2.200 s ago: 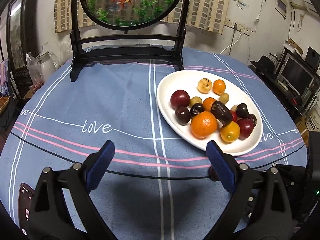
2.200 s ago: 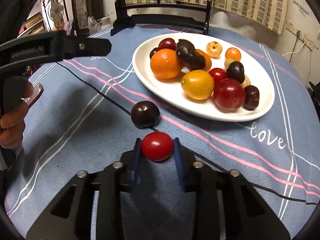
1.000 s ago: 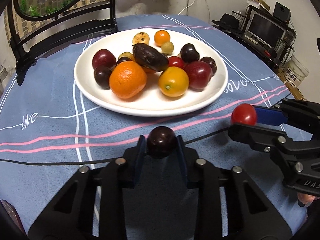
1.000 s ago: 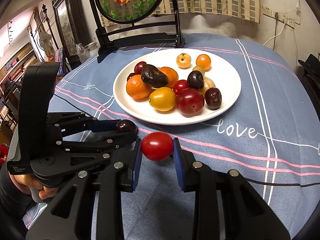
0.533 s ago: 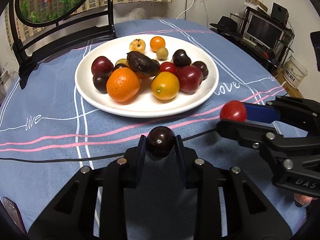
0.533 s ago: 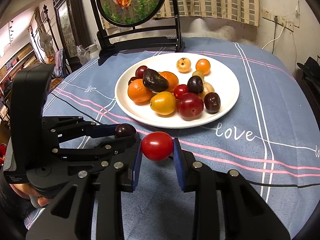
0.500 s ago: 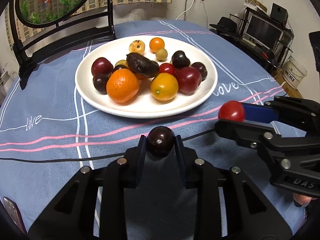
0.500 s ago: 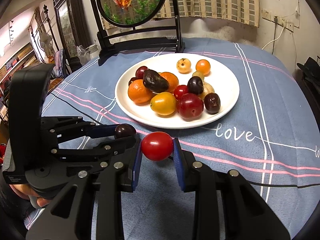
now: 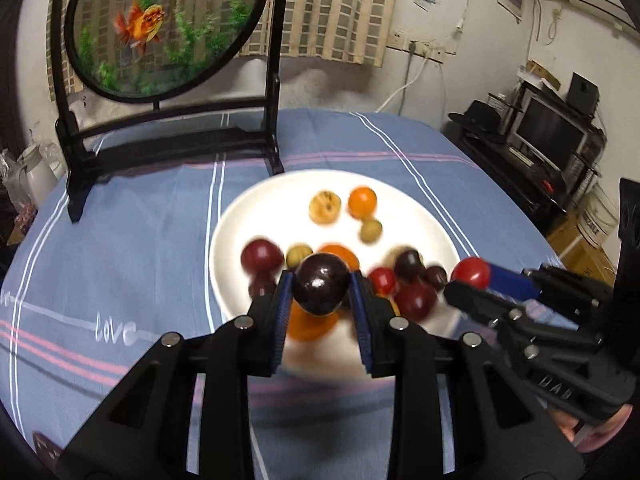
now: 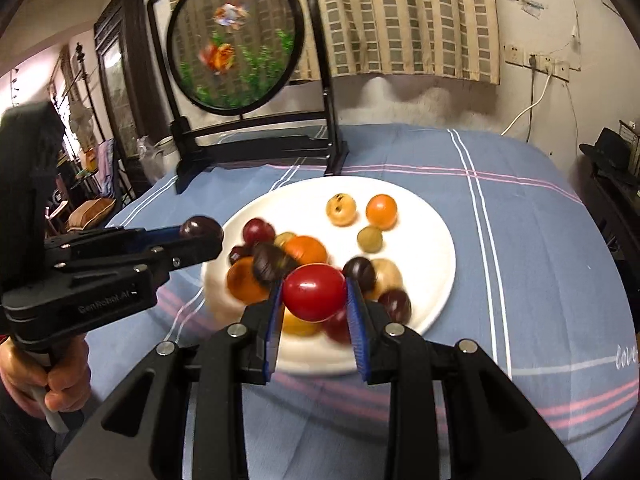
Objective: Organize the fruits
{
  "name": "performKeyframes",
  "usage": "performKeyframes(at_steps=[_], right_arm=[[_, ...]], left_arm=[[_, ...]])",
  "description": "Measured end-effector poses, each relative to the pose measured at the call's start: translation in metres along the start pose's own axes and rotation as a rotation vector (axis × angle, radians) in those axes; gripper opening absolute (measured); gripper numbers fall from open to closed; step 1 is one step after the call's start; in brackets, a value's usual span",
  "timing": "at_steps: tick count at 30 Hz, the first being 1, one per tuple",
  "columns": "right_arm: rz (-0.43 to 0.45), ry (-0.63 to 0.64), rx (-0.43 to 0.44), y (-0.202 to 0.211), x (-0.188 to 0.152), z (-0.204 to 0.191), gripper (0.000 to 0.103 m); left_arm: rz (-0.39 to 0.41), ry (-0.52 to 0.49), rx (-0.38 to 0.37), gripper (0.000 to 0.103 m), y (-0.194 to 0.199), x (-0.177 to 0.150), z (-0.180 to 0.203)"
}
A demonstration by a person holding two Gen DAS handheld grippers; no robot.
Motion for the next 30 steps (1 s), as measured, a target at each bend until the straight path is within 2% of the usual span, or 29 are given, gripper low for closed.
performKeyframes(at_steps=[6, 7, 8, 9, 10, 13, 15, 17, 18, 19, 24, 30], right_arm=[[-0.021, -0.017, 0.015, -0.034, 0.013, 0.008, 0.031], [-0.035, -0.006, 0.021, -0.036, 0.012, 0.008, 0.035], [-0.04, -0.001, 0.017, -0.036, 0.012, 0.009, 0.047], [-0.039, 0.001, 0.009, -0.035, 0.012, 0.011, 0.055], [-0.033, 0.002, 0.009, -0.031, 0.012, 0.013, 0.059], [-0.053, 0.017, 0.007, -0.018, 0.007, 0.013, 0.061], [-0.066, 0.035, 0.012, -0.002, -0.004, 0.01, 0.069], [-0.051, 0.043, 0.01, 0.014, -0.013, 0.009, 0.082], [-0.035, 0.041, 0.015, 0.026, -0.02, 0.008, 0.097], [-0.017, 0.042, 0.022, 0.039, -0.027, 0.006, 0.102], [0.01, 0.063, 0.042, 0.076, -0.068, 0.0, 0.102], [-0.014, 0.083, 0.022, 0.083, -0.101, 0.001, 0.102]], left_arm=[[-0.039, 0.012, 0.053, 0.032, -0.038, 0.015, -0.014], [-0.038, 0.023, 0.073, 0.048, -0.039, 0.016, -0.018], [-0.03, 0.028, 0.088, 0.061, -0.037, 0.017, -0.021], [-0.013, 0.027, 0.109, 0.08, -0.034, 0.018, -0.024], [0.007, 0.018, 0.143, 0.084, -0.027, 0.019, -0.026], [-0.009, -0.013, 0.152, 0.088, -0.01, 0.015, -0.02], [-0.002, -0.021, 0.161, 0.094, 0.008, 0.009, -0.017], [0.015, -0.028, 0.174, 0.098, 0.03, -0.001, -0.013], [0.028, -0.026, 0.177, 0.1, 0.043, -0.008, -0.01], [0.033, -0.021, 0.182, 0.101, 0.05, -0.013, -0.009], [0.032, -0.014, 0.199, 0.101, 0.08, -0.058, -0.003], [0.018, 0.0, 0.197, 0.101, 0.089, -0.099, 0.001]])
Point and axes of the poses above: each gripper's, at about its wrist camera, not at the fingertips, and y roughly against the way its jaws point, z to its right, x to its top, the point moved 10 cm from there along -y, roughly the way its jaws point, and after that the axes turned 11 degrees about -x, right-handed, at the moved point
